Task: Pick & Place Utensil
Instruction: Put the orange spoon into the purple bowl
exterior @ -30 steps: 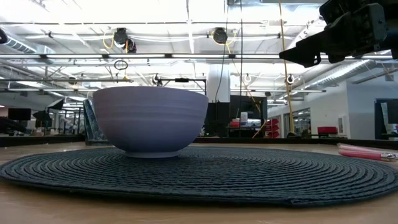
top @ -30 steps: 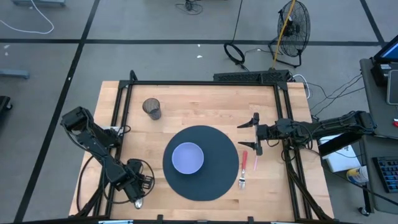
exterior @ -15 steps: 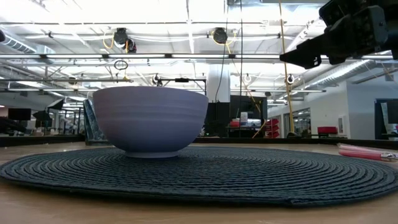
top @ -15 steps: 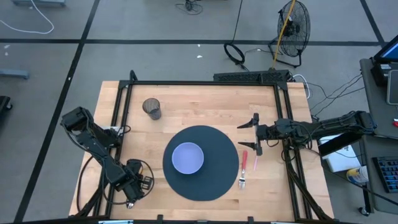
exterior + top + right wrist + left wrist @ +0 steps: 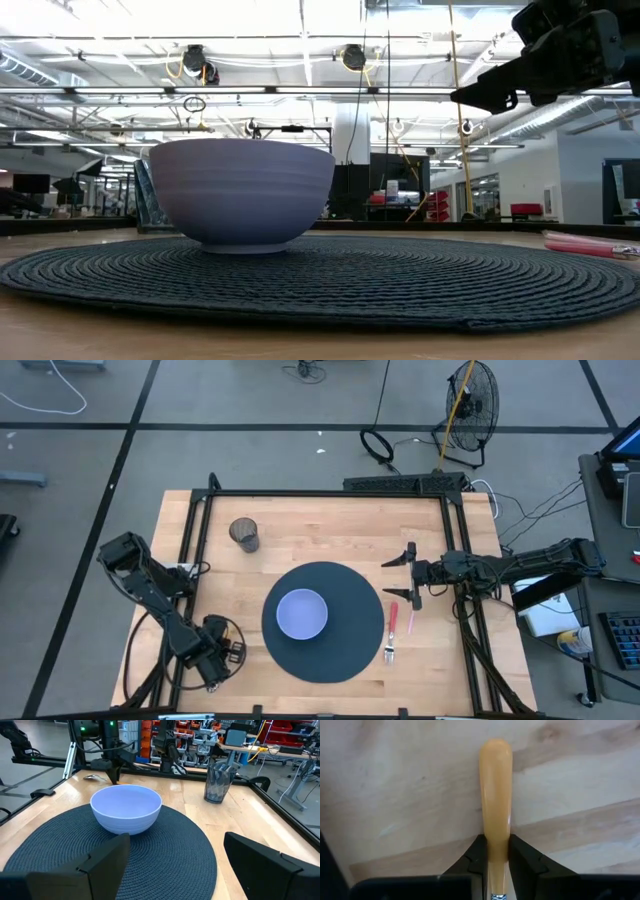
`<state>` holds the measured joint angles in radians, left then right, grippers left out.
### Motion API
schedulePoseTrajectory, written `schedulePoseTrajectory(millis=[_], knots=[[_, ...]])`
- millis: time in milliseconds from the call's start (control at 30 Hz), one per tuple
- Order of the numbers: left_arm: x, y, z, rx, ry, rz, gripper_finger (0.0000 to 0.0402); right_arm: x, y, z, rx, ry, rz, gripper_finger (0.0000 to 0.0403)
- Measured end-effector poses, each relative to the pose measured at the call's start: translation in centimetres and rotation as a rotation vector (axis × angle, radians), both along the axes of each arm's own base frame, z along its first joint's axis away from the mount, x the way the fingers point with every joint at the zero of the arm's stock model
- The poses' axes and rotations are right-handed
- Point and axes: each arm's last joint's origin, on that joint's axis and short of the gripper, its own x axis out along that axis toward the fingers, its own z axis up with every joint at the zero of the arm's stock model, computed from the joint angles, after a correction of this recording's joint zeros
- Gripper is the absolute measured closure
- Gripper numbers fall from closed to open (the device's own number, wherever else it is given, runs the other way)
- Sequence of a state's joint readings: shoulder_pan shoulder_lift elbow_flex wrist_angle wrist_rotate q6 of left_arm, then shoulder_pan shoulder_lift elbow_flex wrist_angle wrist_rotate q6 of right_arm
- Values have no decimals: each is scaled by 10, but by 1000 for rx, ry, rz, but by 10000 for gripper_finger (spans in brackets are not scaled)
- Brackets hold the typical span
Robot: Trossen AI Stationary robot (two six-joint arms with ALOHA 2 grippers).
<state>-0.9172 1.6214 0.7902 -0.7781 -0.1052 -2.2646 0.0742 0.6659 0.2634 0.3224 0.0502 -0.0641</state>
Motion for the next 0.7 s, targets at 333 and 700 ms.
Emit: schedulePoseTrajectory(millis=[333, 700], knots=[[-3, 3, -1, 152, -125, -35, 351, 0, 0, 0, 0, 0, 0, 85], [-4, 6, 0, 187, -126, -42, 352, 0, 0, 0, 0, -1, -1, 85]])
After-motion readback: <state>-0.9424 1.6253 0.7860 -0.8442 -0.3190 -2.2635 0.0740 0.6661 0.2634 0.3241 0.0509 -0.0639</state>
